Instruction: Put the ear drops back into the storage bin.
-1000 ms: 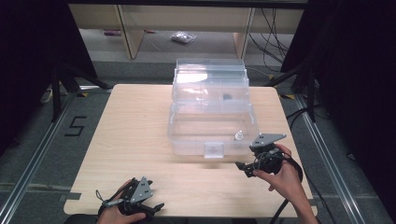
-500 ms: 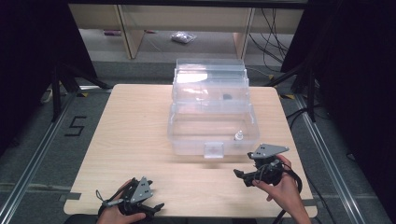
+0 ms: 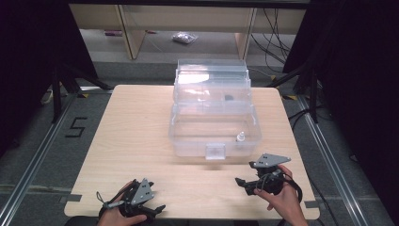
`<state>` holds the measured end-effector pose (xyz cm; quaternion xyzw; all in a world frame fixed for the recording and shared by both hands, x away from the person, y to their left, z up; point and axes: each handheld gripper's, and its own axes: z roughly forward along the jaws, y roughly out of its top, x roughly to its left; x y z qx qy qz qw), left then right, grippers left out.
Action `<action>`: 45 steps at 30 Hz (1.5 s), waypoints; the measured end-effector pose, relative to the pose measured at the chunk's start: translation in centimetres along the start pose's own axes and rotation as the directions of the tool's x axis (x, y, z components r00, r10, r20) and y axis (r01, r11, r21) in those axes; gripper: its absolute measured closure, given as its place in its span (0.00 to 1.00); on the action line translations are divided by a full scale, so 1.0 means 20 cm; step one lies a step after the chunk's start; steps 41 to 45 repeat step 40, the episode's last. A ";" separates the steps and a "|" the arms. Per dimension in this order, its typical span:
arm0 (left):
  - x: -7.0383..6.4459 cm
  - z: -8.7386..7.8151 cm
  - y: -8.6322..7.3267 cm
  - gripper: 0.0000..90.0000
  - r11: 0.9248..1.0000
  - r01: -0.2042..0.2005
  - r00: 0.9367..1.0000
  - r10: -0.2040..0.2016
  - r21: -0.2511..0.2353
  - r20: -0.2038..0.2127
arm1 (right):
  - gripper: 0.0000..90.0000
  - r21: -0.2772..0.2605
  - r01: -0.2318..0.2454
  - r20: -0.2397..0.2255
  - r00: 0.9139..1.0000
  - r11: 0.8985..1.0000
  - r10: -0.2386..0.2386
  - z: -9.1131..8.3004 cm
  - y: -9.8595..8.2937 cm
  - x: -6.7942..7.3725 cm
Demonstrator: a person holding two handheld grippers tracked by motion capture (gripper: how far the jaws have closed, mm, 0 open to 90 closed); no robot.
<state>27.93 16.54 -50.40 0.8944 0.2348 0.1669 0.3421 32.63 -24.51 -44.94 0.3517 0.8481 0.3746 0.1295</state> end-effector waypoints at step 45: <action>0.00 0.00 0.00 0.17 1.000 -0.003 1.000 0.003 0.003 -0.001 | 0.18 0.075 -0.034 0.010 0.999 0.997 0.034 0.04 -0.18 0.02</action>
